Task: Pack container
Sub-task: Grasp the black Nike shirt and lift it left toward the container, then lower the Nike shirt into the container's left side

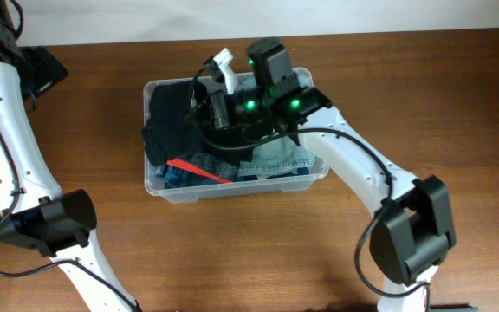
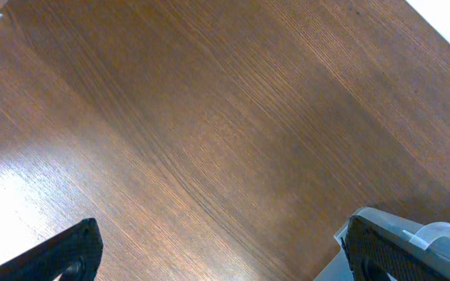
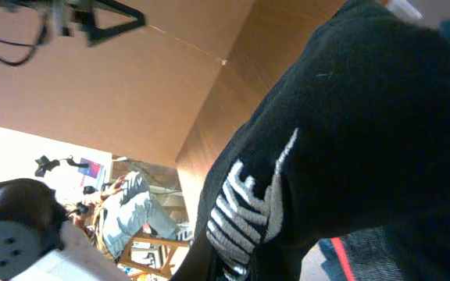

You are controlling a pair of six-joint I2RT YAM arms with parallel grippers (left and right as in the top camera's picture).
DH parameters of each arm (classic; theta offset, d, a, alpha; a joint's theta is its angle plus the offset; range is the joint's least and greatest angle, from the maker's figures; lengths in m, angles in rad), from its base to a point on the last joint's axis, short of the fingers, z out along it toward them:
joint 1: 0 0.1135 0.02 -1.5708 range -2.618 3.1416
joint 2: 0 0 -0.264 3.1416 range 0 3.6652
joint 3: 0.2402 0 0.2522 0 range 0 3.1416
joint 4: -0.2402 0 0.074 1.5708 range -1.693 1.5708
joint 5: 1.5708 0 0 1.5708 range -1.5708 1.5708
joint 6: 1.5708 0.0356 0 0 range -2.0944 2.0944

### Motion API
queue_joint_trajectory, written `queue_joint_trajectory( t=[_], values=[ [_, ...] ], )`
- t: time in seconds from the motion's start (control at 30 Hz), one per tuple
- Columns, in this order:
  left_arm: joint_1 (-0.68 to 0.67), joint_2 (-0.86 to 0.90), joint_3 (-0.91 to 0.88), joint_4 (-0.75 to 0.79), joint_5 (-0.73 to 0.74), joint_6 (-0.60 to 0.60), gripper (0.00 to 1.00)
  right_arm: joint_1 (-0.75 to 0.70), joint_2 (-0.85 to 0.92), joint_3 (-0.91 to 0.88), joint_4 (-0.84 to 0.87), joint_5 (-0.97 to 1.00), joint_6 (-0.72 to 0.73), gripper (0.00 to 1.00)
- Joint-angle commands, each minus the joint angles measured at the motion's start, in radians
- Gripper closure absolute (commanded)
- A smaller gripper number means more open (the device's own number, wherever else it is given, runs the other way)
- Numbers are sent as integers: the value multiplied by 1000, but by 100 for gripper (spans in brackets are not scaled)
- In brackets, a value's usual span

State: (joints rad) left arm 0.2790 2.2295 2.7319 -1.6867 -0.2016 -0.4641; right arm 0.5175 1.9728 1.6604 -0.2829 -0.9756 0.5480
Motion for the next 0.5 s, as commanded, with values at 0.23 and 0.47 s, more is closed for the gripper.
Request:
queue_joint_trajectory(
  t=[0.23,0.47],
  values=[
    [-1,-16,-6,-1,-4,-5,1,5,78,17,-35,72,-27,76],
    [-1,-16,-6,-1,-4,-5,1,-45,75,18,-166,213,-40,47]
  ],
)
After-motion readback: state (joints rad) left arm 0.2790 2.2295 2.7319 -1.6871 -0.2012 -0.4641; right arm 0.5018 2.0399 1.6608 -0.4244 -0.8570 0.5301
